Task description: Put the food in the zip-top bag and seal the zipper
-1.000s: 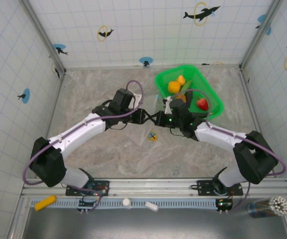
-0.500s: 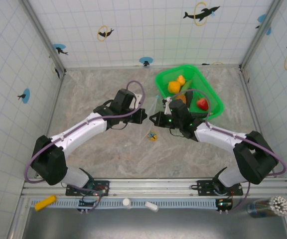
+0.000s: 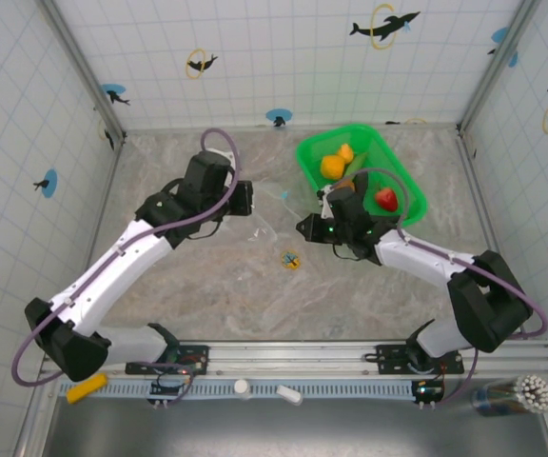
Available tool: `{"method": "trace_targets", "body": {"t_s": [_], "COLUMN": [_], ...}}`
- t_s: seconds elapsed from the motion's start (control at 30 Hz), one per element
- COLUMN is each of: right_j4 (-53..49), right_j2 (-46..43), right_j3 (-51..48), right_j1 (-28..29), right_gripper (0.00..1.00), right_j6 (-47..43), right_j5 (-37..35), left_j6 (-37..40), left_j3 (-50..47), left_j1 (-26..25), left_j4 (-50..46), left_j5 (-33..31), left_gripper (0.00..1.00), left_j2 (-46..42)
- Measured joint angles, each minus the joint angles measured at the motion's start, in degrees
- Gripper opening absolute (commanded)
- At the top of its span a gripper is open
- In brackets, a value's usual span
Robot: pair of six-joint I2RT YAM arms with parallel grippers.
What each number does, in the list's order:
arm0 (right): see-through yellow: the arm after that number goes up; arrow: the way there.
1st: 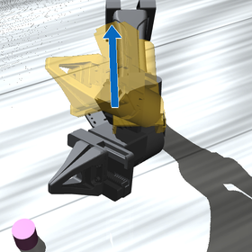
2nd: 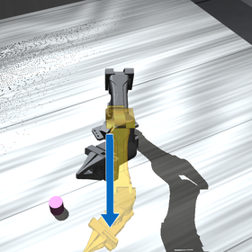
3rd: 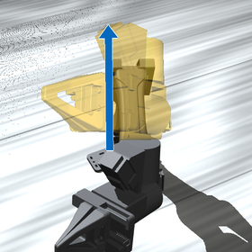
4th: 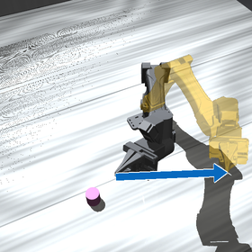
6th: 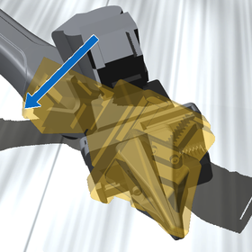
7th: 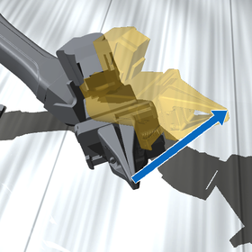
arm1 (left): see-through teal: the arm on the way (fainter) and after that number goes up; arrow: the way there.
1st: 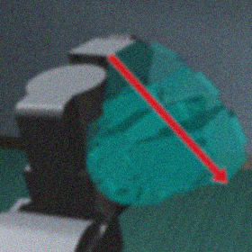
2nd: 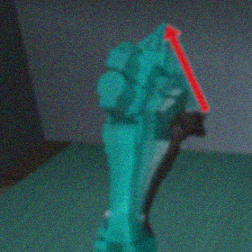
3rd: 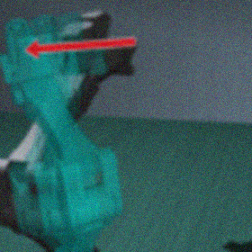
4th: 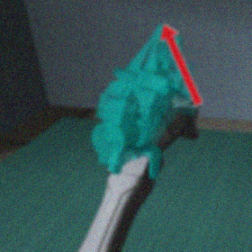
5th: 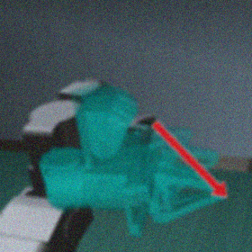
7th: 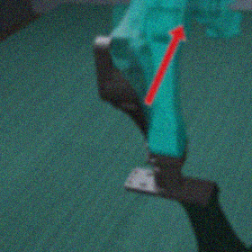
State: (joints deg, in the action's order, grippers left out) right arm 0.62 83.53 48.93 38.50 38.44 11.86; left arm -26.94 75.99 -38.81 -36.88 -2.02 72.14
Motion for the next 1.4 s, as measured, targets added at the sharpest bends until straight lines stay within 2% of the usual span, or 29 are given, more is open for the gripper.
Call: {"method": "trace_targets", "body": {"t_s": [0.1, 0.3, 0.47, 0.57, 0.6, 0.63, 0.7, 0.8, 0.87, 1.03, 1.13, 1.17, 1.2, 1.27, 1.3, 1.4], "right_j4": [-3.3, -5.7, -6.9, -6.0, -5.1, -4.0, -2.4, -2.4, -4.5, -11.8, -14.2, -15.2, -16.6, -18.9, -20.3, -24.1], "right_j2": [0.6, 1.9, 1.9, 1.4, 0.7, -0.6, -3.5, -6.9, -7.3, -4.7, -1.0, 0.9, 3.2, 7.6, 9.2, 11.5], "right_j3": [4.9, 11.2, 11.8, 11.1, 10.2, 8.7, 5.9, 4.6, 5.8, 9.9, 10.6, 11.2, 11.9, 12.8, 12.8, 12.7], "right_j1": [-0.2, 0.9, 1.4, -0.1, -0.6, -1.3, -2.7, -5.9, -8.0, -10.4, -13.4, -14.6, -15.7, -16.8, -16.7, -16.0], "right_gripper": [0.17, 0.25, 0.45, 0.78, 0.84, 0.89, 0.91, 0.88, 0.85, 0.77, 0.61, 0.52, 0.33, 0.18, 0.12, 0.09], "right_j6": [-3.4, -6.9, -7.0, -6.2, -5.9, -5.5, -4.7, -5.1, -6.6, -11.3, -12.5, -12.6, -13.1, -14.1, -14.8, -16.4], "right_j5": [0.3, 5.5, 9.9, 13.4, 14.3, 15.0, 16.2, 16.5, 13.6, -0.9, -5.7, -6.5, -7.1, -8.6, -9.1, -10.6], "left_j6": [-0.6, -3.2, -7.0, -10.4, -11.4, -12.4, -14.0, -16.7, -18.3, -21.2, -21.6, -21.6, -21.6, -21.6, -21.6, -21.4], "left_j3": [2.3, 5.9, 1.1, -4.8, -6.5, -8.3, -11.2, -16.6, -19.8, -22.3, -22.3, -22.3, -22.3, -22.3, -22.3, -22.3], "left_j1": [0.0, -0.2, -0.2, -0.1, -0.1, 0.0, 0.5, 2.7, 4.3, 5.2, 5.2, 5.2, 5.3, 5.5, 5.6, 5.9], "left_j4": [-3.2, -6.5, -5.0, -3.1, -2.1, -0.9, 1.7, 6.6, 9.6, 15.4, 18.1, 18.6, 19.1, 19.6, 19.7, 19.7], "left_j5": [-0.6, 0.8, 3.5, 3.5, 3.8, 4.5, 5.7, 8.5, 10.3, 13.4, 14.6, 14.8, 15.0, 15.3, 15.4, 15.5], "left_gripper": [0.0, 0.0, 0.0, 0.0, 0.0, 0.0, 0.0, 0.0, 0.0, 0.0, 0.0, 0.0, 0.0, 0.0, 0.0, 0.0], "left_j2": [-1.1, -2.6, -4.7, -6.2, -6.3, -6.0, -5.3, -4.7, -4.6, -3.5, -3.2, -3.2, -3.2, -3.2, -3.3, -3.6]}}
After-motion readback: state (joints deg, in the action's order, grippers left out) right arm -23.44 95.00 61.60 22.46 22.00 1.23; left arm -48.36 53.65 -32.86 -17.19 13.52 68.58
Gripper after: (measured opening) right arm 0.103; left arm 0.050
